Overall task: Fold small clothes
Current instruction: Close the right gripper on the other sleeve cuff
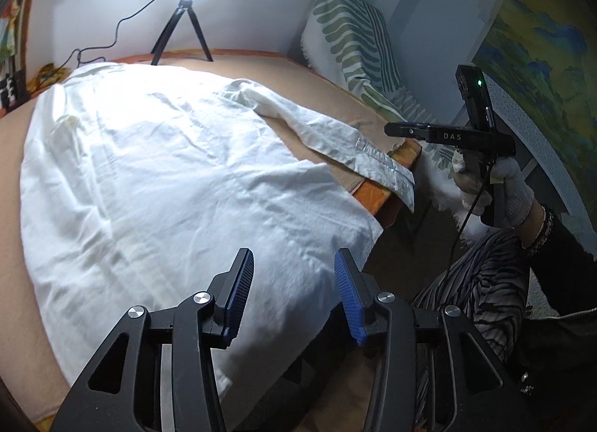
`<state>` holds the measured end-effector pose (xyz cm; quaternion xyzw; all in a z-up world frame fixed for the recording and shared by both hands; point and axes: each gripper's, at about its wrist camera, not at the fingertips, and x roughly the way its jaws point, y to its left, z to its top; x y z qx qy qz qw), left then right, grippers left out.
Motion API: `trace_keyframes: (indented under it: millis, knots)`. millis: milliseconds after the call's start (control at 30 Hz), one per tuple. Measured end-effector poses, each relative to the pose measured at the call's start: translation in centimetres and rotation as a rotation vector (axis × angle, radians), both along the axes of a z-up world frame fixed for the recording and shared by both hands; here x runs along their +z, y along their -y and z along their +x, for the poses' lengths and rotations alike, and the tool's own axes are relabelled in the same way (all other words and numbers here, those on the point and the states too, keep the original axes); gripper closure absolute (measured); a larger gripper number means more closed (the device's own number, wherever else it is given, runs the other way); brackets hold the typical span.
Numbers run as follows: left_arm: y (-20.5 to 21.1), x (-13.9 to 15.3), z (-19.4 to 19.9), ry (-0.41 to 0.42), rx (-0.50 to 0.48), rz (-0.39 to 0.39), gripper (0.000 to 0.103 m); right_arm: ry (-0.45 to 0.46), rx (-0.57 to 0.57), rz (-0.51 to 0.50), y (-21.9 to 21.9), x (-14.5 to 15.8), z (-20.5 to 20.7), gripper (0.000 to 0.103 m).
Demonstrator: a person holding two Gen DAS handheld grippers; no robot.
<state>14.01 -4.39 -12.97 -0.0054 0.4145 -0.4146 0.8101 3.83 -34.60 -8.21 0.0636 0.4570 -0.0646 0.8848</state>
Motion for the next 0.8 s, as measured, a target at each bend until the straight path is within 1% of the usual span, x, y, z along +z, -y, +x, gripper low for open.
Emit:
trace_keyframes:
  millis: [167, 300, 367, 467, 600, 767, 800]
  knots:
    - [1.2, 0.1, 1.3, -0.005, -0.005, -0.021, 0.059, -0.037, -0.071, 0.013, 4.9, -0.8, -1.2, 0.04]
    - [1.7, -0.4, 2.2, -0.026, 0.002, -0.019, 0.059, -0.076, -0.12, 0.102, 8.8, -2.5, -1.8, 0.046]
    - [1.7, -0.7, 2.5, -0.039, 0.006, -0.018, 0.059, -0.097, -0.129, 0.111, 9.9, -3.5, -1.8, 0.046]
    - [1.7, -0.9, 2.8, -0.05, 0.013, -0.016, 0.059, -0.125, -0.118, 0.095, 10.6, -4.5, -1.5, 0.046]
    - [1.4, -1.2, 3.1, -0.067, 0.025, -0.022, 0.059, -0.166, -0.087, 0.033, 10.2, -5.7, -0.7, 0.047]
    - [0.7, -1.3, 3.5, -0.085, 0.051, -0.036, 0.059, -0.204, -0.078, 0.006, 10.3, -7.2, 0.2, 0.047]
    - [0.5, -1.3, 3.6, -0.086, 0.058, -0.038, 0.059, -0.203, -0.075, 0.0, 10.2, -7.1, 0.2, 0.05]
